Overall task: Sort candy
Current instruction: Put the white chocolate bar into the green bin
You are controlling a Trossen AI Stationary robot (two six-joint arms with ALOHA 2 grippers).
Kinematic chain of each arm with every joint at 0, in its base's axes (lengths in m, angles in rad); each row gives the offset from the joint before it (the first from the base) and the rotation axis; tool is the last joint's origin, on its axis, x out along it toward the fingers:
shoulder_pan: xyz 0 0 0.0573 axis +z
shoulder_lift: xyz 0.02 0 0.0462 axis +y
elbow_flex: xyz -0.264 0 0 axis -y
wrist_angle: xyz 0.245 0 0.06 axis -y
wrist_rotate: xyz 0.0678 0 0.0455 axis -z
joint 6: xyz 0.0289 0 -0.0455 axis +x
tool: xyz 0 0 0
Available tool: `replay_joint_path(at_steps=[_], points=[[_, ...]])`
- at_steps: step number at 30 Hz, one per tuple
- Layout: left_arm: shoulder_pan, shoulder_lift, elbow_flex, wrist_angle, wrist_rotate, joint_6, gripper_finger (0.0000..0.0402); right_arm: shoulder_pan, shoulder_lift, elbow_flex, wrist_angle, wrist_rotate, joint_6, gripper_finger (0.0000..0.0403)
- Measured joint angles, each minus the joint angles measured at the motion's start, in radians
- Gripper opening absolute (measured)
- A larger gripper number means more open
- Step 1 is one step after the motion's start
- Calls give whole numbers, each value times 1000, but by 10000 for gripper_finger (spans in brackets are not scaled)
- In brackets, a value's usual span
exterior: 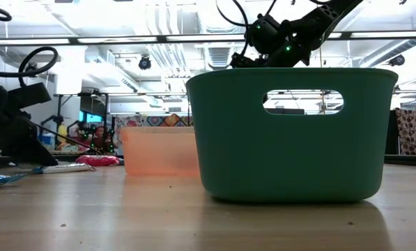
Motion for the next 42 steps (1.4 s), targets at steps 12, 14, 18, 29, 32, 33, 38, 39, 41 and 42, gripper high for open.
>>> replay_joint_path(at_steps=[12, 14, 18, 29, 32, 33, 38, 39, 41, 42], points=[[0, -7, 7, 0, 4, -19, 2, 6, 0, 0, 0, -1, 2, 185], [0, -7, 7, 0, 4, -19, 1, 7, 0, 0, 0, -1, 2, 185], [0, -11, 9, 2, 6, -19, 0, 7, 0, 0, 0, -1, 2, 185], [0, -53, 108, -33, 47, 68, 3, 7, 0, 0, 0, -1, 1, 185], [0, -53, 132, -41, 56, 95, 2, 7, 0, 0, 0, -1, 1, 185], [0, -53, 138, -42, 57, 99, 2, 7, 0, 0, 0, -1, 1, 185], [0, -54, 176, -46, 52, 124, 1, 8, 0, 0, 0, -1, 1, 185], [0, -54, 186, -46, 51, 133, 1, 9, 0, 0, 0, -1, 1, 185], [0, -54, 211, -47, 49, 158, 1, 11, -1, 0, 0, -1, -2, 185], [0, -55, 224, -47, 48, 170, 1, 12, -1, 0, 0, -1, -3, 185]])
